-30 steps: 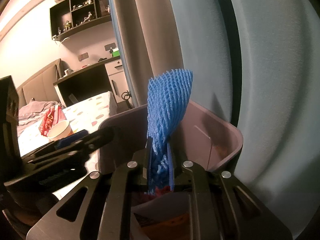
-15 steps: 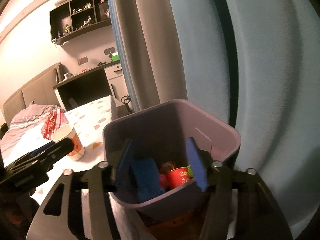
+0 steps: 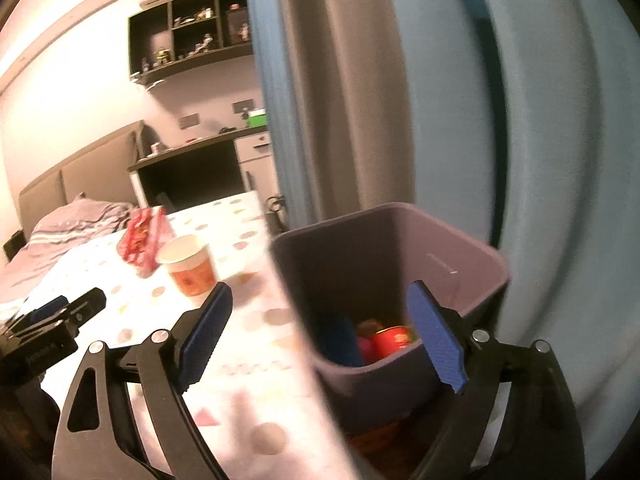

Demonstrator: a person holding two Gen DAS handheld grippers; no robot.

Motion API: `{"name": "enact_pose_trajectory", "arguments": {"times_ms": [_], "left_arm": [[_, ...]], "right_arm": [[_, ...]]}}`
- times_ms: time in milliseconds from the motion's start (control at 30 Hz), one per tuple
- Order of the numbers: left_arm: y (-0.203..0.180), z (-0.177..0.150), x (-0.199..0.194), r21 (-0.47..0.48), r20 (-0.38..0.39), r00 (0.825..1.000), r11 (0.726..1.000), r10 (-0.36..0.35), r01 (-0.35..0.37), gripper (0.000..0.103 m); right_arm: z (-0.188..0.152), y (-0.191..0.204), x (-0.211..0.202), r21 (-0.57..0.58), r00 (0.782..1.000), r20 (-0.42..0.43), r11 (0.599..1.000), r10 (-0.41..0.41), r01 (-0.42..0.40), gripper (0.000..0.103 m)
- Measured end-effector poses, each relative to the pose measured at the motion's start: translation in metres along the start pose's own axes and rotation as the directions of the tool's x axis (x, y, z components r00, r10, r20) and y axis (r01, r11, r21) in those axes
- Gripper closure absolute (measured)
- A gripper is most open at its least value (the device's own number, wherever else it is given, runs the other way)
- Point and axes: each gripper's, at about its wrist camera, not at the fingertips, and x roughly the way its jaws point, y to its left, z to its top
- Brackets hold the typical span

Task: Collect trash
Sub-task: 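Move both open tools away from the bin toward the bed, then grasp the red snack bag with the left tool while the right tool grasps the white-orange cup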

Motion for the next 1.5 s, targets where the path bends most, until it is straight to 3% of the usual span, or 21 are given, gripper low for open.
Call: {"name": "enact_pose_trajectory", "arguments": {"times_ms": [233,633,1300,1500], "left_arm": [[0.06,0.004,-0.02,-0.072,0.015,0.994,0.991,0.11,-0.109,0.013],[0.111,0.007,-0.023,-0.129,0.018,0.977,0.969,0.213,-0.209,0.012],[0.124,0.032,0.03,-0.122,-0.007,0.982,0.975,0.186,-0.186,0.012],[0.122,0.037,0.036,-0.118,-0.014,0.986,0.979,0.166,-0.167,0.012]], "right_arm": [[-0.003,0.051,0.007,-0.058,0.998,-0.007,0.997,0.059,-0.059,0.016],[-0.003,0.115,0.053,-0.131,0.996,-0.03,0.987,0.085,-0.088,0.015],[0.011,0.146,0.151,-0.159,0.996,-0.085,0.987,0.0,-0.014,0.016],[0.015,0.142,0.163,-0.128,0.993,-0.114,0.992,0.009,-0.024,0.026]]}}
